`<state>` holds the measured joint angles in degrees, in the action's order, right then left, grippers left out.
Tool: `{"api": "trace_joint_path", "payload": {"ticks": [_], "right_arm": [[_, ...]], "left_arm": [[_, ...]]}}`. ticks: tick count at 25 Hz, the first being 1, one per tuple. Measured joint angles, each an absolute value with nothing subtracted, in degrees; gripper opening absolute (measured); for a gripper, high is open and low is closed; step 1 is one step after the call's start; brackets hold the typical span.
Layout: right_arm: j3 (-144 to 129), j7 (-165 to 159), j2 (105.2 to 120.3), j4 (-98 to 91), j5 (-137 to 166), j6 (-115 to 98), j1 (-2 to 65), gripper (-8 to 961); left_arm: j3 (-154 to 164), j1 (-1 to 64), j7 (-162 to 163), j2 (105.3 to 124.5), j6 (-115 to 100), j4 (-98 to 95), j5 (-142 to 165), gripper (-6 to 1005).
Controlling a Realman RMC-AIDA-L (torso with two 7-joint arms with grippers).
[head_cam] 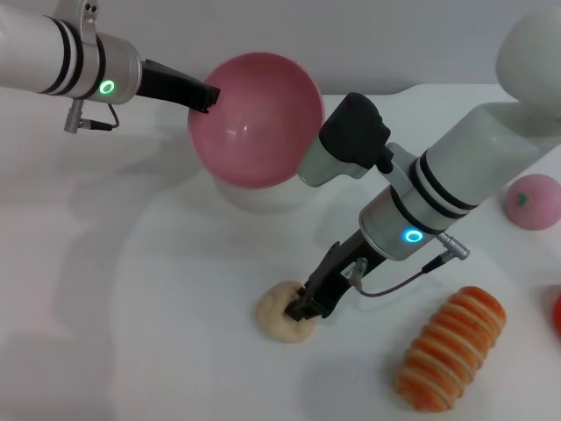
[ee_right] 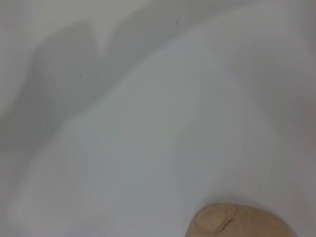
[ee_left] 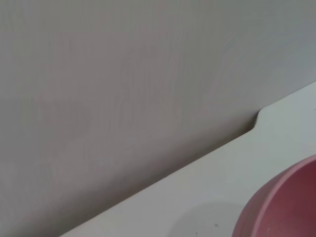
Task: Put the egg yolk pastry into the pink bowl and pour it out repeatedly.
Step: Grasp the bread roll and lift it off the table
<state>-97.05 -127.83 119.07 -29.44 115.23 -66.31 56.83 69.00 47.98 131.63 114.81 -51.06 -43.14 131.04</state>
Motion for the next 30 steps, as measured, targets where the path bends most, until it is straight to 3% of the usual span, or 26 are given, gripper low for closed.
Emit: {"api": "trace_joint_path", "payload": {"ticks": [13,22,30], "right_arm": [[-97.21,-127.66,119.00,-29.44,115.23,-66.36,56.95,89],[-96.83,-126.72,118.88,-30.94,115.32,-67.62,56.21,72],[-88.66,-126.20,117.92,-51.77,116.50,-80.10,46.74,64]], "left_arm": [[68.90,48.08,131.58,114.78,-51.32,-43.15,131.04,125],[68.92,48.05,131.65,114.78,-51.33,-43.15,131.04,130],[69.48,48.41,132.04,114.41,-51.77,-42.89,131.52,134]]}}
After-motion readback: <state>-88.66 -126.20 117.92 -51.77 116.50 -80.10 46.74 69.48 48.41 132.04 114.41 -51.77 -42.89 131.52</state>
